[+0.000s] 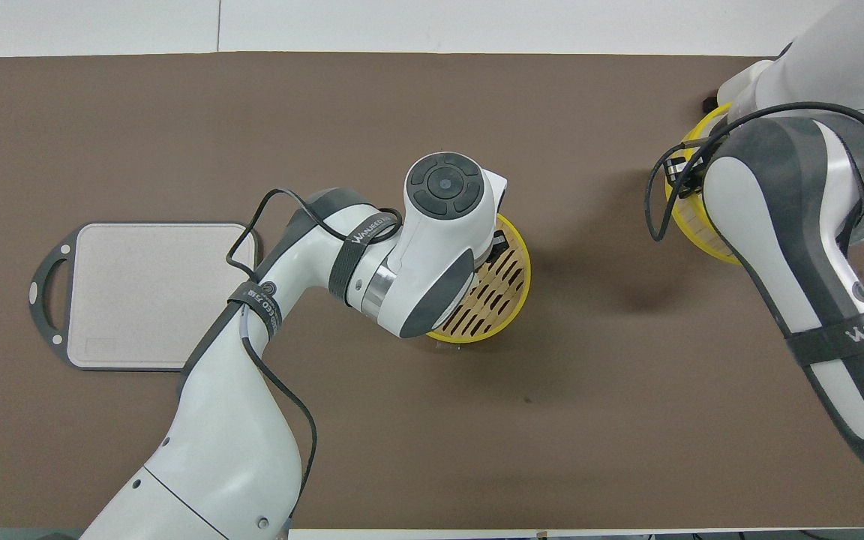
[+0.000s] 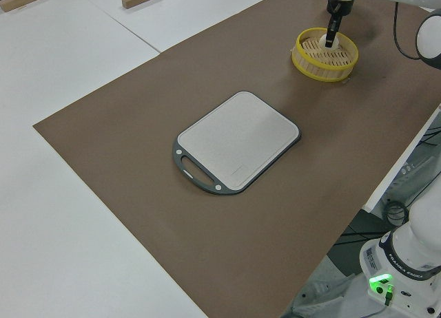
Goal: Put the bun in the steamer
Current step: 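Lower the bun into the open steamer and open the left gripper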
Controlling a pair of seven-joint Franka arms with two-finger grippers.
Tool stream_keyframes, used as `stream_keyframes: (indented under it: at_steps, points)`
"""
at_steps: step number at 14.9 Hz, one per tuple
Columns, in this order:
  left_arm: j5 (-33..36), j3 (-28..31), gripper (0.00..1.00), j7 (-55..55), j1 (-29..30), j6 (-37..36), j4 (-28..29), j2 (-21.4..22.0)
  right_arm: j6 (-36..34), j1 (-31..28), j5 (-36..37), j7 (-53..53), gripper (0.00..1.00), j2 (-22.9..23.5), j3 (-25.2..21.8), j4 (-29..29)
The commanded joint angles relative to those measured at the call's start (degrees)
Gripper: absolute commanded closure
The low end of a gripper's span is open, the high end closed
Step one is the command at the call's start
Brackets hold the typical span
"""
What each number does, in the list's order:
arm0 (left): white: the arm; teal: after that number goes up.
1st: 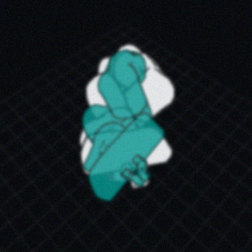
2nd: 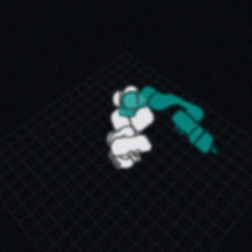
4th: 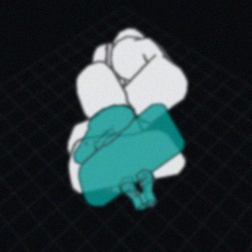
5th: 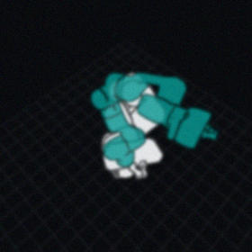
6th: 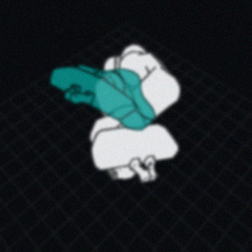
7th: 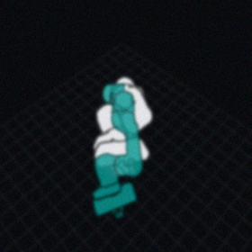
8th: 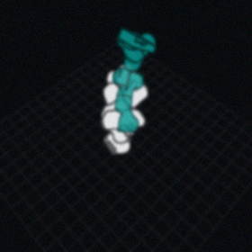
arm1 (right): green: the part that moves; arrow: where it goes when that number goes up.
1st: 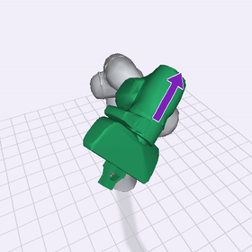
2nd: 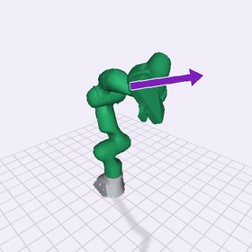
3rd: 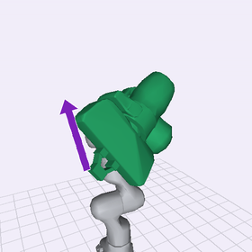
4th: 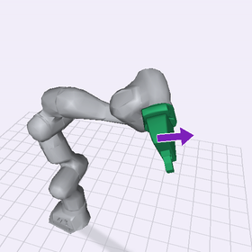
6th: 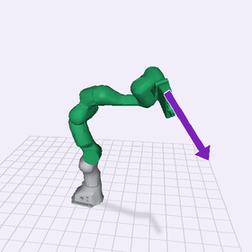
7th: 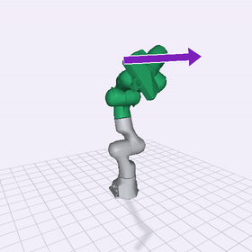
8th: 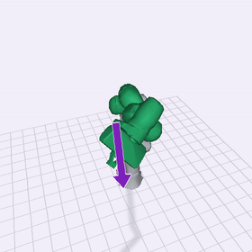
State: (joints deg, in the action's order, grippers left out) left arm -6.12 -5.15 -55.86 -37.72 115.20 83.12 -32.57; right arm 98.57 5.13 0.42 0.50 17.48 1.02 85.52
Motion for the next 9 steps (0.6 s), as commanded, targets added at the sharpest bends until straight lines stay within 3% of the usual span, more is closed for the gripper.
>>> stream_keyframes:
  at_steps: [1,5,9]
  points:
    - [-0.29,0.84,0.68,-0.83,-0.42,2.13,1.96,0.66,1.10,-1.26,0.90,1.17,1.00,-2.80,0.74,3.34]
    - [-0.29,0.84,0.67,-1.00,-1.47,2.66,3.80,1.01,3.11,-2.67,0.19,2.83,1.00,-2.98,0.83,4.39]
    - [-0.21,0.84,0.42,-2.66,-1.83,2.75,4.42,1.28,4.09,-3.46,0.02,6.54,1.00,-2.89,0.83,4.57]
